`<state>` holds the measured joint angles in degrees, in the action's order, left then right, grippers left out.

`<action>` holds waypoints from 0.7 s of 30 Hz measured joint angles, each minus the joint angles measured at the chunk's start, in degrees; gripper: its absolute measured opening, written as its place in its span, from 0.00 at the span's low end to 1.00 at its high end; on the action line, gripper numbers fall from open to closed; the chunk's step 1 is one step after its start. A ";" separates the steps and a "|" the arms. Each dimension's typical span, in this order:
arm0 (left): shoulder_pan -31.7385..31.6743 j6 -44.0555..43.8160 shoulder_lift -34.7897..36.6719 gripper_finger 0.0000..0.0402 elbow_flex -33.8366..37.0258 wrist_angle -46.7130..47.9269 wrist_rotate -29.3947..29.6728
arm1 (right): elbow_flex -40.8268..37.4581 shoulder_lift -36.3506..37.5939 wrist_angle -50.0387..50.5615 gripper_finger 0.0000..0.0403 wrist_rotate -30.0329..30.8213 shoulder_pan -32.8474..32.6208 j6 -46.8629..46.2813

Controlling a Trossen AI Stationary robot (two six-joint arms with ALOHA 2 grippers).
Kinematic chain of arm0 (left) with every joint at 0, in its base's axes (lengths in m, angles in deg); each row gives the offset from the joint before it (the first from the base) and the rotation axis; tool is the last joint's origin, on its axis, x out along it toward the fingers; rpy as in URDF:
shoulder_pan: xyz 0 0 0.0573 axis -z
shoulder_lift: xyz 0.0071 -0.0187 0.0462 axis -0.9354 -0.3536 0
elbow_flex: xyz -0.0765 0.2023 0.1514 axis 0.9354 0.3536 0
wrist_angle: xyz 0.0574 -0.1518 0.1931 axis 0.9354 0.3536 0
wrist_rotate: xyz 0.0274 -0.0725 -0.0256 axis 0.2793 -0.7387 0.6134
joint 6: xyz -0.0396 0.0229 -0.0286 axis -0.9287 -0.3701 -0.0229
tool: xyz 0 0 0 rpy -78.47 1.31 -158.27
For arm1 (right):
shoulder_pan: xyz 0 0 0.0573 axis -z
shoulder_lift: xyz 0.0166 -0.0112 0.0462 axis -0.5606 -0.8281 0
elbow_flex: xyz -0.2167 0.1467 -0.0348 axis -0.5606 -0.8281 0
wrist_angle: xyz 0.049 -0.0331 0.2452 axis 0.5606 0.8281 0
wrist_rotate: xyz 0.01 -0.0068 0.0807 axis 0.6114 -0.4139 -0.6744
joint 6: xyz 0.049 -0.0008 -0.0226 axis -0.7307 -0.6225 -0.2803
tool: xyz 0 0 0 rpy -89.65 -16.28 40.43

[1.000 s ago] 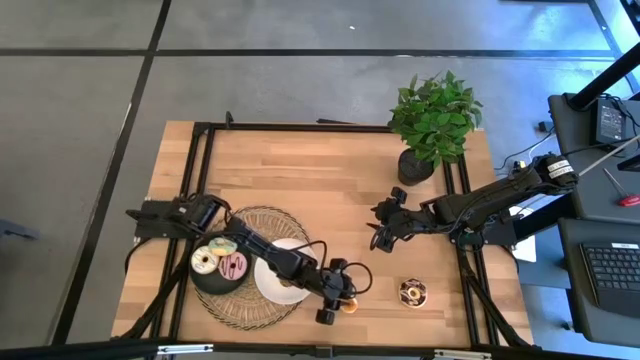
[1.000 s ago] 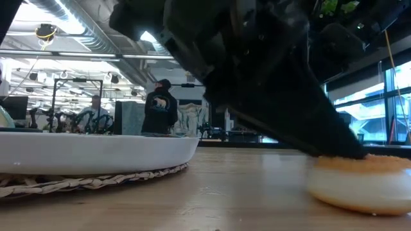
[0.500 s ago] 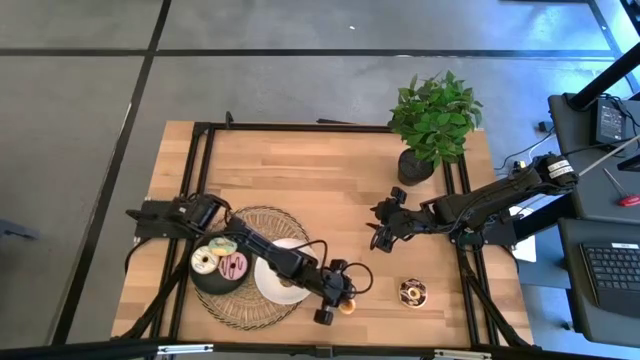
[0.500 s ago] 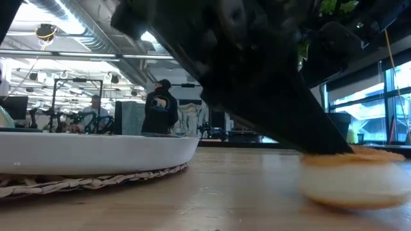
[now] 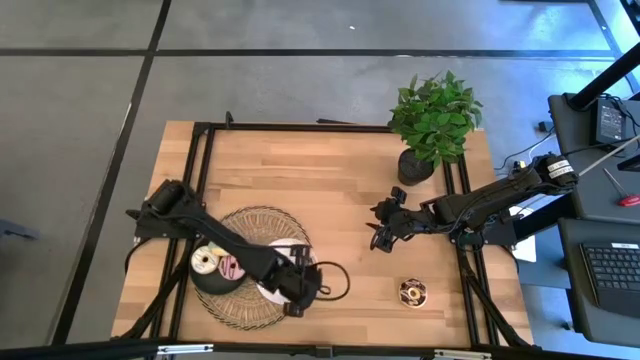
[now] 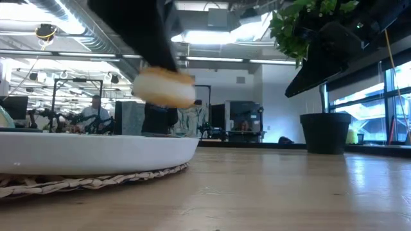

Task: Pick & Place donuts
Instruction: Put the small yellow donut on the white plate

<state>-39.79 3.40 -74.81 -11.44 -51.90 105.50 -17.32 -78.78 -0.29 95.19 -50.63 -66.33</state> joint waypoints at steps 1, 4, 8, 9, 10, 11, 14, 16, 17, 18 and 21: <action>0.43 -1.23 -0.04 0.01 0.79 -0.54 0.57 | 0.00 0.00 0.00 0.54 0.00 0.00 0.05; 1.02 -5.31 -0.06 0.01 3.84 -2.65 0.85 | 0.00 0.00 -0.04 0.54 0.00 0.00 0.14; 1.21 -11.15 -0.17 0.01 6.56 -3.08 4.02 | 0.00 0.00 -0.11 0.54 -0.02 0.00 0.20; 1.17 -11.66 -0.17 0.02 6.63 -3.35 4.51 | 0.00 0.00 -0.13 0.54 -0.02 0.00 0.20; 1.09 -11.74 -0.17 0.02 6.68 -3.88 4.66 | 0.00 0.00 -0.13 0.54 -0.02 0.00 0.20; 1.03 -11.73 -0.17 0.02 6.71 -4.17 4.68 | 0.00 0.00 -0.14 0.54 -0.02 0.00 0.22; 1.05 -10.97 -0.17 0.03 6.77 -5.24 4.21 | 0.00 0.00 -0.17 0.54 -0.04 0.00 0.09; 1.05 -11.02 -0.45 0.03 6.75 -5.49 3.39 | 0.00 0.00 -0.23 0.54 -0.04 0.00 0.07; 1.05 -11.42 -0.72 0.03 6.76 -5.48 3.13 | 0.00 0.00 -0.25 0.54 -0.04 0.00 0.04; 1.05 -11.73 -0.89 0.03 6.82 -5.30 2.99 | 0.00 0.00 -0.27 0.54 -0.05 0.00 0.04; 0.84 -12.80 -1.35 0.04 6.82 -5.56 2.85 | 0.00 0.00 -0.44 0.54 -0.07 0.00 0.04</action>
<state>-38.95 -9.40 -76.16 -4.63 -57.46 108.35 -17.32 -78.78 -0.72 95.13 -50.63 -66.29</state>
